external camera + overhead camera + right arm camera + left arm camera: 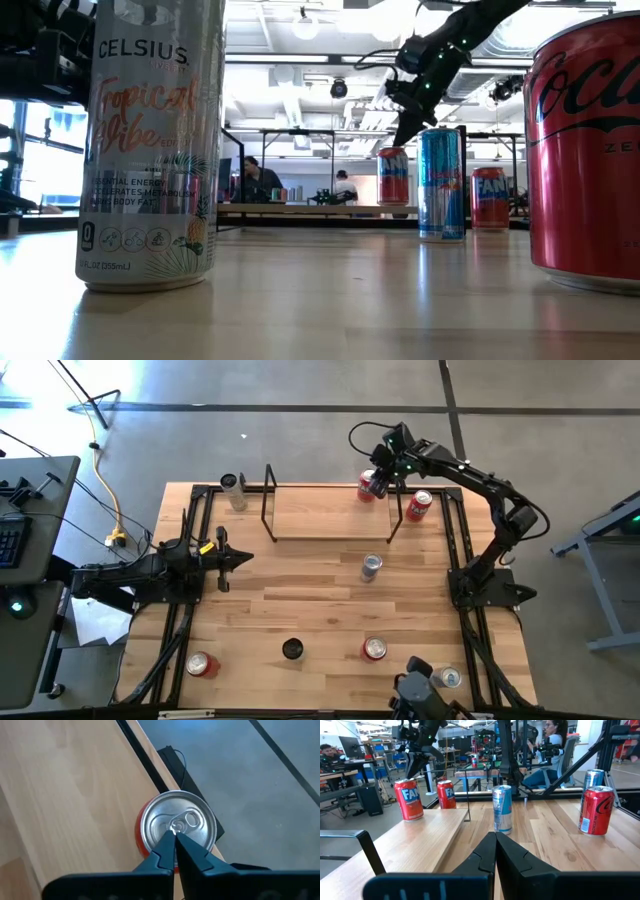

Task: Place canned beverage on shelf
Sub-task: Put the bottom red soda can on the shelf

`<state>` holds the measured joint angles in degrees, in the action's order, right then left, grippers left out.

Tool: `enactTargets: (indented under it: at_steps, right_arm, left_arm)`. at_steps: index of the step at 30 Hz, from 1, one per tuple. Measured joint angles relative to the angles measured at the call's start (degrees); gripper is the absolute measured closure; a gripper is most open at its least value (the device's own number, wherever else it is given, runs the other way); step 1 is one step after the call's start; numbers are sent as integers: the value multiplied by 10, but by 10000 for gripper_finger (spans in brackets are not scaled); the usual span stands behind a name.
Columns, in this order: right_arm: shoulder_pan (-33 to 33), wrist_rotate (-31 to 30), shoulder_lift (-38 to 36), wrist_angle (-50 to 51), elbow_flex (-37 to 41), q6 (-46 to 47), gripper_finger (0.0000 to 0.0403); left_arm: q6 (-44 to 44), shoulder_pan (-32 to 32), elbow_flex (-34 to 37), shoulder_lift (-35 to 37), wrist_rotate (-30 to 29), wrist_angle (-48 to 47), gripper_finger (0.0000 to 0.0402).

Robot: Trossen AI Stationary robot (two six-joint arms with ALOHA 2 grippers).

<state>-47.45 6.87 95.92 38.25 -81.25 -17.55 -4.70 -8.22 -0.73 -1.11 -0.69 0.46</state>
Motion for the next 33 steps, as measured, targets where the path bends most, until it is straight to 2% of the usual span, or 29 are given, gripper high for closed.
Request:
enactTargets:
  at_steps: [20, 33]
  right_arm:
    - [2, -2, -2, 36, -2, -1, 403]
    - [2, -2, 0, 3, 0, -4, 403]
  left_arm:
    - [0, 0, 0, 0, 0, 0, 401]
    - [0, 0, 0, 0, 0, 0, 401]
